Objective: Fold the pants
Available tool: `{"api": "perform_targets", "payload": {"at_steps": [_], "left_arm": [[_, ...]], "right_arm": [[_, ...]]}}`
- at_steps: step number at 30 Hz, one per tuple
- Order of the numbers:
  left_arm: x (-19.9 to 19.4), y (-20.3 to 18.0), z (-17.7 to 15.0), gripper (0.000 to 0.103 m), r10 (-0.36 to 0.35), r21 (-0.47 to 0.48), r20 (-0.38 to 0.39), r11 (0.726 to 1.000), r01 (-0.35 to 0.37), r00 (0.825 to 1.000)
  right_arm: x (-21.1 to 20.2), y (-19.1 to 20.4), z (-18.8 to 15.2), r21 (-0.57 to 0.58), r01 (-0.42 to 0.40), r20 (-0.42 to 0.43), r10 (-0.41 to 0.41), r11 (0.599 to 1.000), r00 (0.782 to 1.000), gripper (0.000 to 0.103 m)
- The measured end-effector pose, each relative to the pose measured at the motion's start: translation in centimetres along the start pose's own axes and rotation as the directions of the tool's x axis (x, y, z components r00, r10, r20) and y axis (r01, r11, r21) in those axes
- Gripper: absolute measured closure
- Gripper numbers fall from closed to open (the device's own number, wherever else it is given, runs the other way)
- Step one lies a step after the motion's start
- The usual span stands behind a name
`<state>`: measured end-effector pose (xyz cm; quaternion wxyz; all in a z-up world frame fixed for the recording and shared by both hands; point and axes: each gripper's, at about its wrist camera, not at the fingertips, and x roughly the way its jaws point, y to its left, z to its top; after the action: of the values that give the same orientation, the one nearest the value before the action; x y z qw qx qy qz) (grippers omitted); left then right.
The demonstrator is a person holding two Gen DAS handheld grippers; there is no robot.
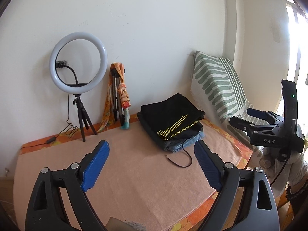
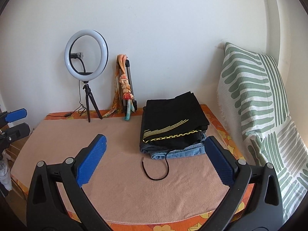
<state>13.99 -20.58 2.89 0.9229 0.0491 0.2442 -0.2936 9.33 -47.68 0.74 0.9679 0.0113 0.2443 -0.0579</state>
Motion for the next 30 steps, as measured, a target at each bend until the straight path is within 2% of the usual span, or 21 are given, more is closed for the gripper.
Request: {"api": "perform_targets", "payload": {"at_steps": [3,8,13,20,30], "left_arm": [[-1.0,0.1,-2.4,0.0,0.009,-0.04,-0.001,0.999,-0.009,1.0],[-1.7,-0.5,-6.0,0.0,0.047,-0.063,-0.036,0.997,-0.049,0.998],[-2.1,-0.9,-8.0,0.0,0.084,-0.077,-0.052,0.993,-0.087,0.995],[-2.6,-1.6,-8.9,0.0,0.12,-0.06,-0.047,0.991,-0.123,0.992],[-2.4,-2.1,-9.7,0.0,0.096,-0.067,-0.073,0.993,-0.1,0.993]], "right_arm": [[-1.0,1.3,-1.7,-0.009,-0.003,0.003,0.003,1.0,1.0,0.0],[-1.8,2.9,-4.4,-0.008,-0.023,-0.018,0.023,1.0,1.0,0.0],[-2.4,4.1,-6.7,-0.048,0.01,-0.018,-0.011,0.999,1.0,0.0],[-3.1,3.8,-8.9,0.032,0.009,-0.018,-0.009,0.999,1.0,0.0],[-3.9,2.7,-9.6,0.097,0.047,-0.016,-0.046,0.994,0.999,0.0]]}}
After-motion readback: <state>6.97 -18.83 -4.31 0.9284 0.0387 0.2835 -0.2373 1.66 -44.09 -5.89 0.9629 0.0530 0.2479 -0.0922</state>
